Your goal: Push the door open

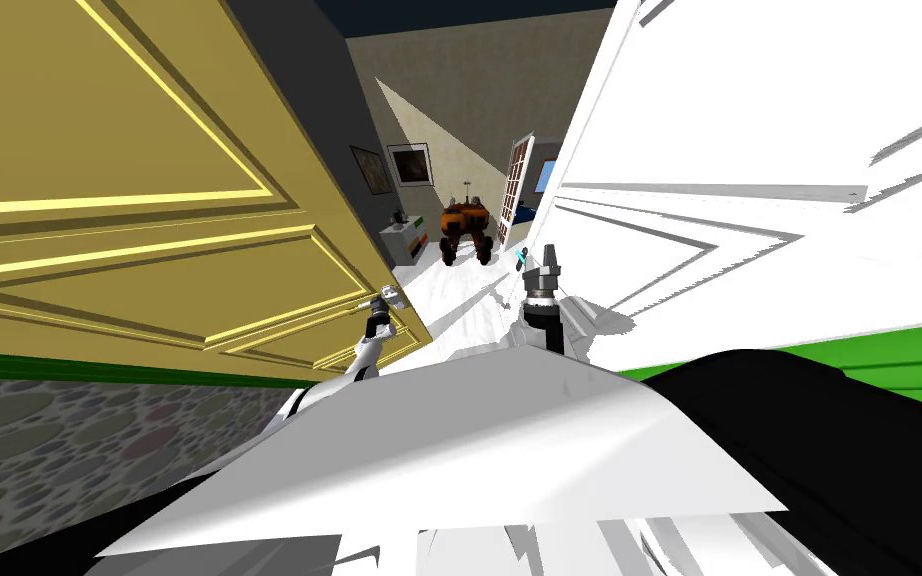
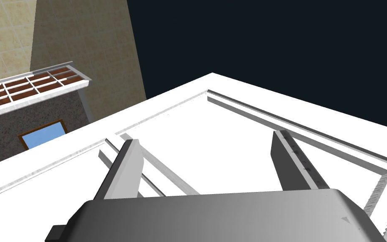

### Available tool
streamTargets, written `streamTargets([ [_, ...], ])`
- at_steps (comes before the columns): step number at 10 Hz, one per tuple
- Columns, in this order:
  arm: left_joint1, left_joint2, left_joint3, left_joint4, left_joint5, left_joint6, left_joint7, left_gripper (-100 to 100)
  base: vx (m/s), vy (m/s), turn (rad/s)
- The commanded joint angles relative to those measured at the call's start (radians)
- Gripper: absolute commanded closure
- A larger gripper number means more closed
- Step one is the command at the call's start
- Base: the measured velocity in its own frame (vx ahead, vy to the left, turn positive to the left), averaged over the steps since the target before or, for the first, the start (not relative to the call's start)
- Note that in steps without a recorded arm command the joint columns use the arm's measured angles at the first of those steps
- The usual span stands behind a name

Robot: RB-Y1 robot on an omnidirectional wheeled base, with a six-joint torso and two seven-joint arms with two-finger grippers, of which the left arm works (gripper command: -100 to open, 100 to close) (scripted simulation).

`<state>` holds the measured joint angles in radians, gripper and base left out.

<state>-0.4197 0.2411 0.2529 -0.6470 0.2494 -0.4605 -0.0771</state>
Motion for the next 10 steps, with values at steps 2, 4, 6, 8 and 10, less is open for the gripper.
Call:
streamTargets([
  [2,-0.003,0.004,0.008,0.004,-0.005,-0.002,0.003,100,0.097,-0.016,0.053],
  [4,-0.006,0.005,0.013,0.009,-0.010,-0.004,0.005,100,0.160,-0.021,0.078],
  [6,-0.010,0.007,0.021,0.018,-0.019,-0.008,0.010,100,0.183,-0.013,0.090],
  [8,-0.015,0.010,0.031,0.029,-0.029,-0.012,0.015,100,0.184,-0.031,0.119],
  [10,-0.021,0.013,0.042,0.042,-0.041,-0.018,0.021,100,0.204,-0.044,0.132],
])
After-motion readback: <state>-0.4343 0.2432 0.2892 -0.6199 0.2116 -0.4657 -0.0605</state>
